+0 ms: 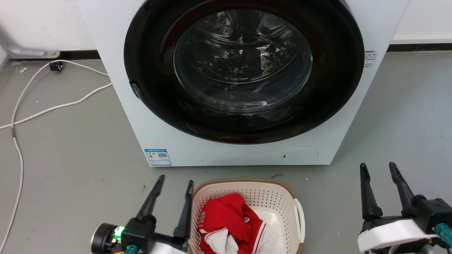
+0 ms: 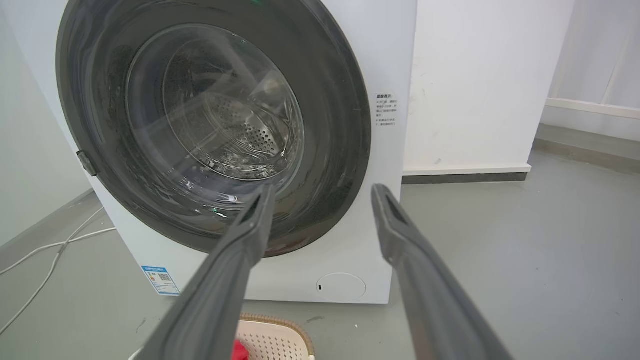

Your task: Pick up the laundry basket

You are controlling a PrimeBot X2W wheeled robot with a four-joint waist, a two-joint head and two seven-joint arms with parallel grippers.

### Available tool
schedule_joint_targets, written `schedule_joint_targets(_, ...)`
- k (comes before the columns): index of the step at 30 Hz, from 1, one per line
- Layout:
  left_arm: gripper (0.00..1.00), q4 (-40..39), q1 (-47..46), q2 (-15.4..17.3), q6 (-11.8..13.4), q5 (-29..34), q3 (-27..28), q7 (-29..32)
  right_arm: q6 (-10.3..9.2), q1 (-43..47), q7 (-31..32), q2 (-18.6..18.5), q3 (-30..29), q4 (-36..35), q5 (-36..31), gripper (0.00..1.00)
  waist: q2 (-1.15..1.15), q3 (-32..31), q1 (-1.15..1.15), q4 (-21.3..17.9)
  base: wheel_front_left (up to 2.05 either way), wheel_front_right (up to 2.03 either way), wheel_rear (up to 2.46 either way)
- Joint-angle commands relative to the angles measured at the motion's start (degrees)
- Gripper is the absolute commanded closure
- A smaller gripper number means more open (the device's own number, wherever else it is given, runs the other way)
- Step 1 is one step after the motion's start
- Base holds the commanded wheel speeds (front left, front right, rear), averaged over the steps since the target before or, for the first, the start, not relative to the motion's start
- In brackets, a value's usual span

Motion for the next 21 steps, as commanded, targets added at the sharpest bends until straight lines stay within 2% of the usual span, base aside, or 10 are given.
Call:
schedule_joint_targets(1, 0.00, -0.27, -0.10, -0.11, 0.06, 1.36, -0.42, -0.58, -0.02, 0.01, -0.33, 0.00, 0.13, 0.05, -1.38, 0.00, 0.00, 0.02, 0.00, 0.00, 0.00, 0.00, 0.00)
schedule_joint_targets(9, 0.00, -0.59, 0.34, -0.88, 0.26, 2.35, 0.45, -0.93, -0.02, -0.36, -1.00, 0.01, 0.34, 0.14, -3.13, 0.00, 0.00, 0.04, 0.00, 0.03, 0.00, 0.00, 0.00)
schedule_joint_targets(15, 0.00, 1.28, 0.99, -1.33, -1.41, -2.04, 1.86, -0.88, -0.02, -0.23, -1.18, 0.01, 0.36, 0.96, -1.51, 0.00, 0.00, -0.20, 0.00, 0.08, 0.00, 0.00, 0.00)
schedule_joint_targets(21, 0.00, 2.35, 0.65, -1.46, -2.27, -2.51, 2.15, -0.88, -0.02, -0.10, -1.14, 0.01, 0.38, 1.64, -0.70, 0.00, 0.00, -0.31, 0.00, 0.05, 0.00, 0.00, 0.00)
